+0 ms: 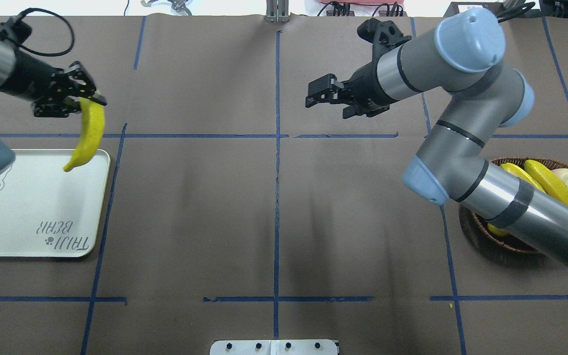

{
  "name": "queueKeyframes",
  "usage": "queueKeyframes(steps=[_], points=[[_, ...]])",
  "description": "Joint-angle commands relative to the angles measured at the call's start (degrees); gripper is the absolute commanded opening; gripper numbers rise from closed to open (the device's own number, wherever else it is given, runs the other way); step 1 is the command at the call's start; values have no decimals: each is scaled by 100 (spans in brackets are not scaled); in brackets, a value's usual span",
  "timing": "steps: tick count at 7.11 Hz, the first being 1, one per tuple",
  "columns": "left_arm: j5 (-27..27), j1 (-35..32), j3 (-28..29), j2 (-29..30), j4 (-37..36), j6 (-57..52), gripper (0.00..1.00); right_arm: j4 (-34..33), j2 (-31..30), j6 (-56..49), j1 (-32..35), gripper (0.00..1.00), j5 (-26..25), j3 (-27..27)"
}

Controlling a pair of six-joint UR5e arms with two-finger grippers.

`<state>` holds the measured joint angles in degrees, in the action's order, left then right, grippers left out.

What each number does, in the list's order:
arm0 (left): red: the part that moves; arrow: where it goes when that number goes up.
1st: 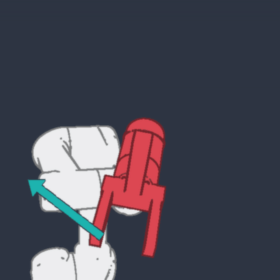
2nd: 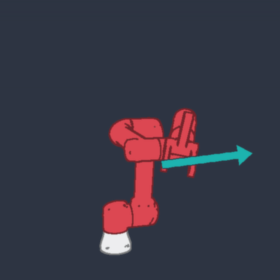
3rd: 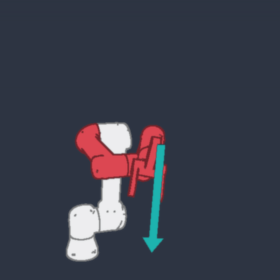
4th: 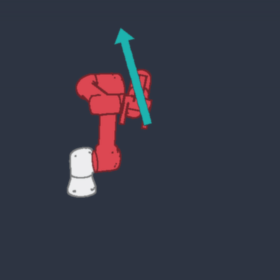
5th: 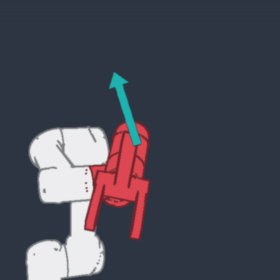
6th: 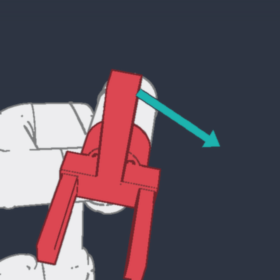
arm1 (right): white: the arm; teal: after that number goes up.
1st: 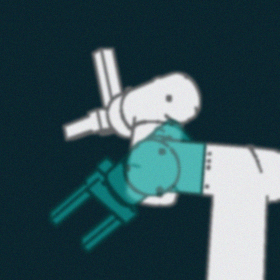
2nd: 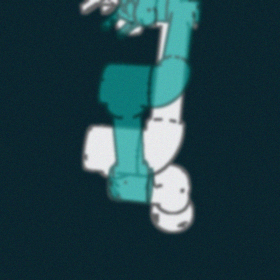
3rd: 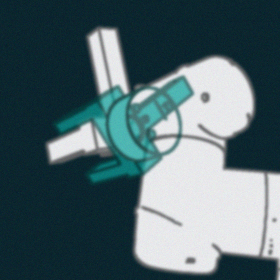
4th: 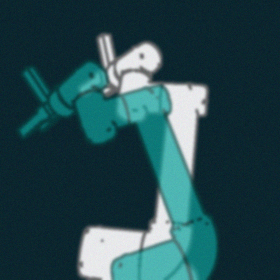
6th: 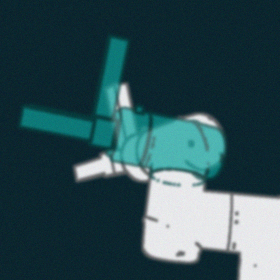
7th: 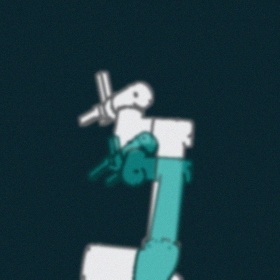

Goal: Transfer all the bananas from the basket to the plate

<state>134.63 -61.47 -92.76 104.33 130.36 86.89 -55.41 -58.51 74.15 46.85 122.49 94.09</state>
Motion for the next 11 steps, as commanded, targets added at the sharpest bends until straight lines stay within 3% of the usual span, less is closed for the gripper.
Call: queueKeyframes(steps=[1, 4, 6, 7, 8, 10, 11], points=[[29, -312, 126, -876, -54, -1048, 0, -626, -816, -1159, 507, 100, 275, 450], [-338, -436, 591, -1598, 15, -1829, 3, -2058, -1249, -2805, 1000, 100, 408, 881], [-631, -445, 1188, -1635, 286, -2044, 13, -2088, -1356, -2933, 1002, 100, 372, 945], [-631, -445, 1451, -1644, 558, -2061, 28, -2096, -1365, -2933, 1010, 100, 372, 971], [-640, -445, 1654, -1644, 978, -2079, 99, -2096, -1426, -2933, 1010, 100, 355, 1014], [-588, -558, 1709, -1705, 1202, -2829, 100, -2096, -1601, -2933, 1010, 100, 337, 1102], [-317, -838, 1683, -1662, 1185, -3061, 100, -2088, -1837, -2950, 1019, 100, 302, 1286]])
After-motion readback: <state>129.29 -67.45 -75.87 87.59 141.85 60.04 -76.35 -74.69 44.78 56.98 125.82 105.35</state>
